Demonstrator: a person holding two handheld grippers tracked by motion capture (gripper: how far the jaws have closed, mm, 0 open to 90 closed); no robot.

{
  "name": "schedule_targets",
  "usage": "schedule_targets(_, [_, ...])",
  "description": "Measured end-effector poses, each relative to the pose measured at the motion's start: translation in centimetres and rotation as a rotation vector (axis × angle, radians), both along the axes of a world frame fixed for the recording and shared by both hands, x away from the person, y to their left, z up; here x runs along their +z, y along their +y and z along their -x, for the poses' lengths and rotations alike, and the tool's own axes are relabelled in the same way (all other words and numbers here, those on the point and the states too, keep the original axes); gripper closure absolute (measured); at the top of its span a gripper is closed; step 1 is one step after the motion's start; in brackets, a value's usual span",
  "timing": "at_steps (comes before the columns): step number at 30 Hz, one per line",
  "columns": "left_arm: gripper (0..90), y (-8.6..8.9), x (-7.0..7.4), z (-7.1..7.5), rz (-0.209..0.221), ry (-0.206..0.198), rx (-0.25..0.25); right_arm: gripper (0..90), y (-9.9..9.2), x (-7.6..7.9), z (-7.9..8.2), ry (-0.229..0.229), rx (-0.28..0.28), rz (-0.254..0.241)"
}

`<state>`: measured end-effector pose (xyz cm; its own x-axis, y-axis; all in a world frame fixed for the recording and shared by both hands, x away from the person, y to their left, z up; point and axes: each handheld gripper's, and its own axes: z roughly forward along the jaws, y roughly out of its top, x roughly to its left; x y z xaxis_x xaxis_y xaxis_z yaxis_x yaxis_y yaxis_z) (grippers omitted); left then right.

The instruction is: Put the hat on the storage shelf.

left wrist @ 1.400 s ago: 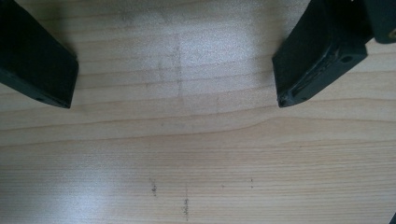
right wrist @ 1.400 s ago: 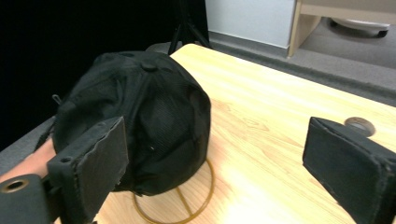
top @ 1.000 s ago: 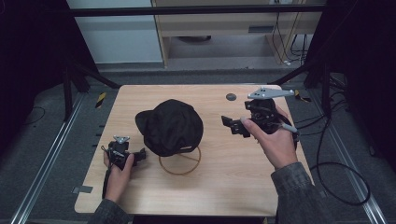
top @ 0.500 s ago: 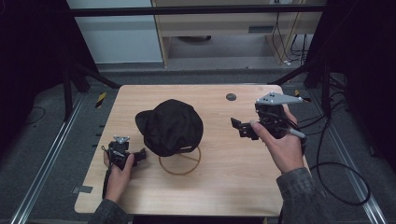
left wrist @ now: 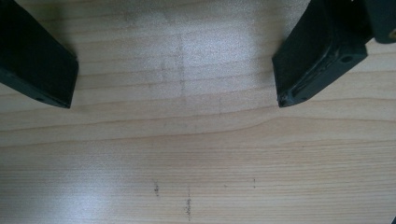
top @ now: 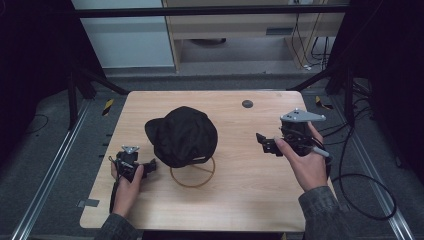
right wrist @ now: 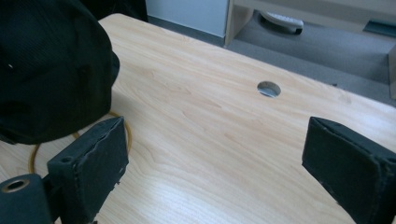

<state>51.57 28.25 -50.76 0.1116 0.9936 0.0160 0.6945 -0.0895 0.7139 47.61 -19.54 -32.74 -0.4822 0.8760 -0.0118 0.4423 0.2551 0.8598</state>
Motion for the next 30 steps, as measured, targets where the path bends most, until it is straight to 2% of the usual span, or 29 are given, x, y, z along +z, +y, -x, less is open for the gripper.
schedule_targets(8, [0.0, 0.0, 0.0, 0.0, 0.0, 0.0, 0.0, 9.1, -0.6, -2.1, 0.0, 0.021, -0.022, 0.017])
schedule_targets(16, [0.0, -0.1, 0.0, 0.0, 0.003, -0.003, 0.004, 10.4, -1.0, -4.6, 0.4, 0.055, -0.033, 0.003])
schedule_targets(20, [0.0, -0.1, 0.0, 0.0, 0.002, -0.003, 0.002, 11.6, -1.1, -5.6, 0.4, 0.054, -0.033, 0.01])
schedule_targets(30, [0.0, -0.1, 0.0, 0.0, 0.003, -0.004, 0.002, 12.0, -0.3, -9.3, 0.8, 0.115, -0.019, 0.017])
